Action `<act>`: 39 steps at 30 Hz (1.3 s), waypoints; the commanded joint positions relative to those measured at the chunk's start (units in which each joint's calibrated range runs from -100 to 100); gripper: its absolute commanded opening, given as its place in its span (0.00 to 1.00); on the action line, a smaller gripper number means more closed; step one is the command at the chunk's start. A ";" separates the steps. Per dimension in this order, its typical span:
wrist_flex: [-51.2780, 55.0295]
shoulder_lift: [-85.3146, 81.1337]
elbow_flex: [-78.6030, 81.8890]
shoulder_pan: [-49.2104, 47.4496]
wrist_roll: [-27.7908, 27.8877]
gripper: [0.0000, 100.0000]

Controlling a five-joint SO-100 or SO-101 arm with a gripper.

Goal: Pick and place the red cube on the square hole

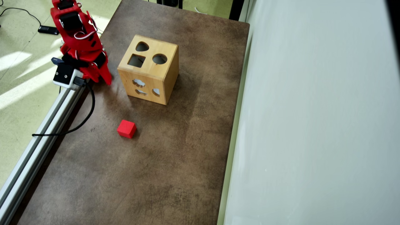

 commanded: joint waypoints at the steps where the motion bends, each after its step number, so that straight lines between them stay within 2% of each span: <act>1: -1.28 1.80 -2.00 0.02 0.24 0.17; 12: -13.82 11.15 -1.19 -0.43 0.24 0.17; 20: -14.15 16.50 -1.19 -0.58 0.24 0.17; 39: -14.07 16.75 -1.19 -0.43 0.29 0.17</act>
